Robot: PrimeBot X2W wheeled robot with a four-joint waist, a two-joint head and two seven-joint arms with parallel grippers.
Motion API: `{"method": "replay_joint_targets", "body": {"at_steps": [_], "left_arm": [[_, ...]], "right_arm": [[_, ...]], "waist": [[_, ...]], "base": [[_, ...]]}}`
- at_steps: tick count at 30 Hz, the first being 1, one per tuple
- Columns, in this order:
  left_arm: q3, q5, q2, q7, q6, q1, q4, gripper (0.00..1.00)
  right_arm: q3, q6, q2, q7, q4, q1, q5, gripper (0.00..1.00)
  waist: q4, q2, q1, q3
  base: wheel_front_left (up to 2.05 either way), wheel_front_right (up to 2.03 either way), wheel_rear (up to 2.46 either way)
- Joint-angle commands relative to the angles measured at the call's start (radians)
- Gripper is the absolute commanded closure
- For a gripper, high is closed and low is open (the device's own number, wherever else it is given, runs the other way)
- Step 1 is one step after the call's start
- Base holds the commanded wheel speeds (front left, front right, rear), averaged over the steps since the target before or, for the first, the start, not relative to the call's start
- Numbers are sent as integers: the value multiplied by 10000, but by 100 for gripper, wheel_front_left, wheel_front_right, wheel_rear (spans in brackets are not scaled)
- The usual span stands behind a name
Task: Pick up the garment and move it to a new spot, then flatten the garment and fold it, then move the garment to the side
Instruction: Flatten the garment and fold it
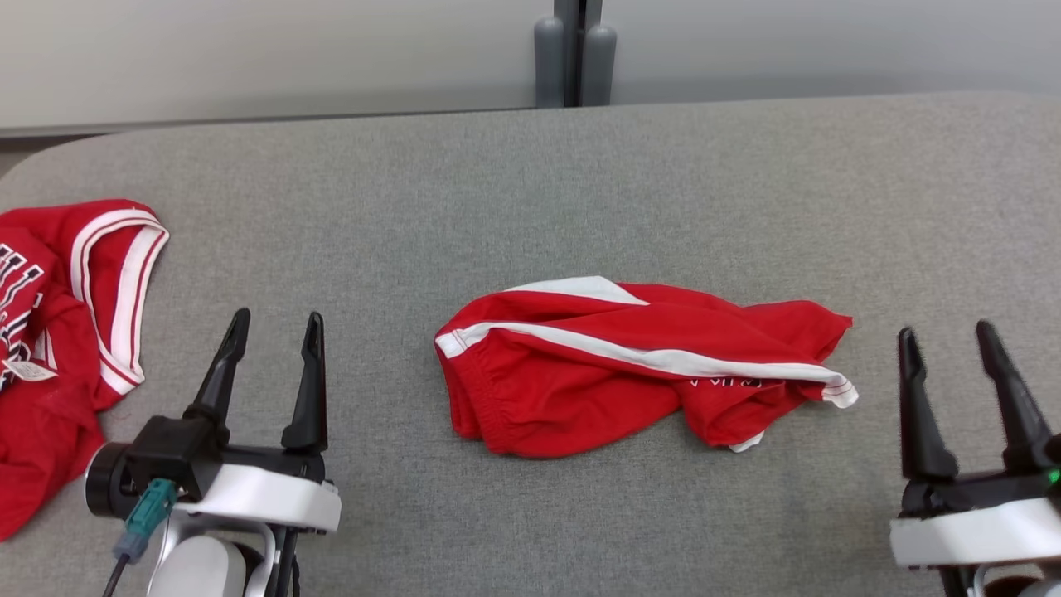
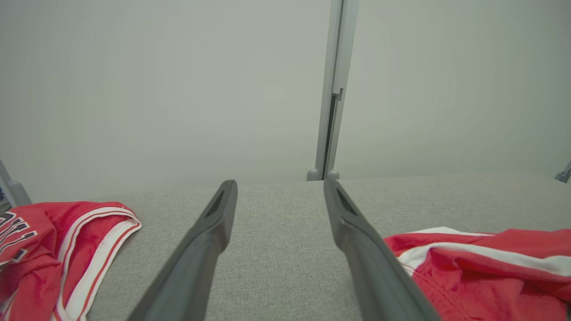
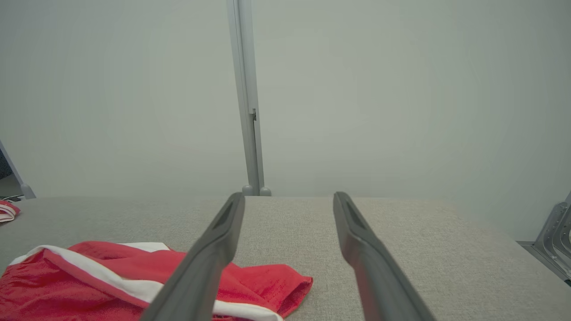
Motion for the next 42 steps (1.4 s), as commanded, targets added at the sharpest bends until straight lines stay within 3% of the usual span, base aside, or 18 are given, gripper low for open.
{"method": "replay_joint_targets", "body": {"at_steps": [1,23,31,37,42], "left_arm": [[15,10,20,-46,62,220,36,0],[-372,-133,118,459,74,547,-44,0],[-1536,-633,-109,2783,-842,-700,632,0],[-1847,-1322,-196,4373,-1055,-1539,1658,0],[-1837,-1794,-195,4610,-1156,-1866,2009,0]], "right_arm": [[109,-3,44,193,-187,329,-87,0],[290,-3,234,597,-449,929,26,0],[459,-3,189,595,-401,548,134,0],[561,-3,208,426,-220,312,282,0],[493,-3,274,256,-110,309,316,0]], "waist": [[-59,0,0,-319],[-63,0,0,-592],[-142,0,0,-182],[-454,0,0,167],[-619,0,0,351]], "base": [[0,0,0],[0,0,0],[0,0,0],[0,0,0],[0,0,0]]}}
